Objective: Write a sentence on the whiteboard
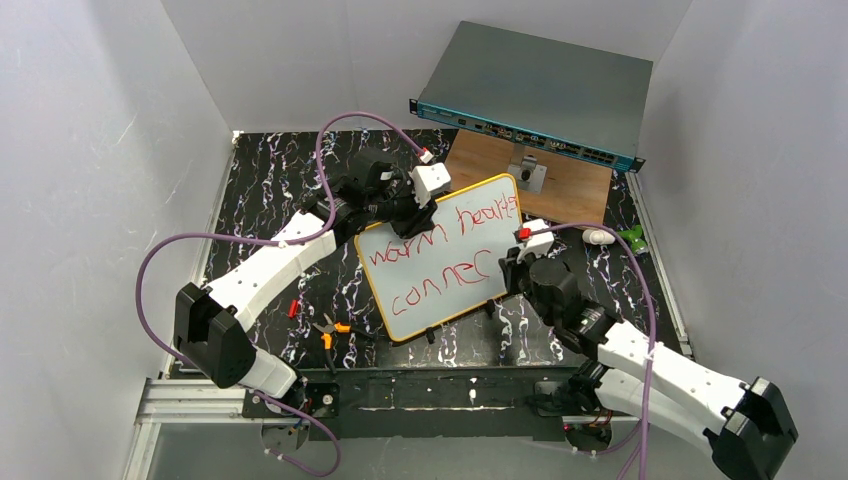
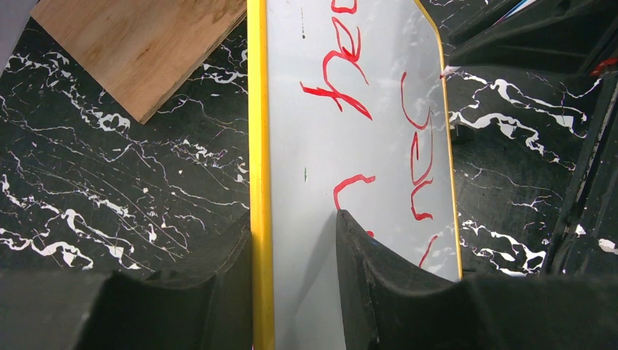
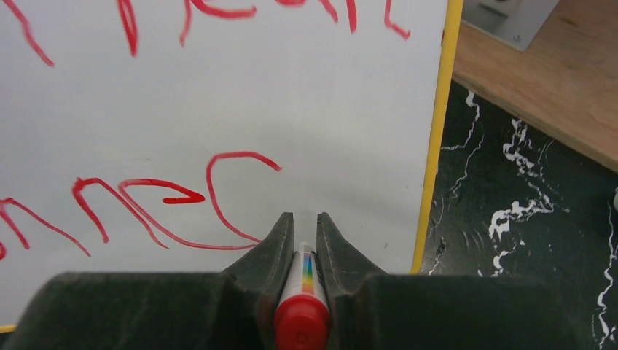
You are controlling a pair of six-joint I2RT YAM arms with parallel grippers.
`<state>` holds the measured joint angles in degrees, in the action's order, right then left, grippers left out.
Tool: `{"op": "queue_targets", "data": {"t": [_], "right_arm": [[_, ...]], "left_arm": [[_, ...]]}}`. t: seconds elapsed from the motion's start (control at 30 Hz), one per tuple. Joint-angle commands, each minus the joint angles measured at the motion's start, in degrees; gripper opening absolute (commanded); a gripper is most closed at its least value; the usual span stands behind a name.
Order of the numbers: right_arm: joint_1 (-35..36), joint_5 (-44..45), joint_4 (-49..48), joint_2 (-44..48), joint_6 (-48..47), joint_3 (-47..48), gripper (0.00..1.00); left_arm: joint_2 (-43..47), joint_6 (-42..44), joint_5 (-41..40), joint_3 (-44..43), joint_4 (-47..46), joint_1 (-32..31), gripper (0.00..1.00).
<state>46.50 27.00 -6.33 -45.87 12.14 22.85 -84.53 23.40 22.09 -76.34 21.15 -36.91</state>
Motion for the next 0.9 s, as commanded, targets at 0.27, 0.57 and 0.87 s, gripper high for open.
{"op": "queue_targets", "data": {"t": [0.27, 0.57, 0.87], "right_arm": [[-0.2, -1.9, 2.3, 4.9, -5.6, 6.3, 0.01], [-0.7, -1.8, -3.2, -0.5, -4.0, 6.8, 0.01], [-2.1, -2.0, -5.4, -3.5, -2.2, 6.4, 0.01]], "left_arm": [[-0.7, 5.6, -1.1, 3.0, 6.6, -1.6, 0.0], [-0.9, 5.5, -0.9, 2.2, 6.6, -1.9, 0.0], [-0.4, 5.8, -1.5, 3.2, 6.0, -1.9, 0.0]]}}
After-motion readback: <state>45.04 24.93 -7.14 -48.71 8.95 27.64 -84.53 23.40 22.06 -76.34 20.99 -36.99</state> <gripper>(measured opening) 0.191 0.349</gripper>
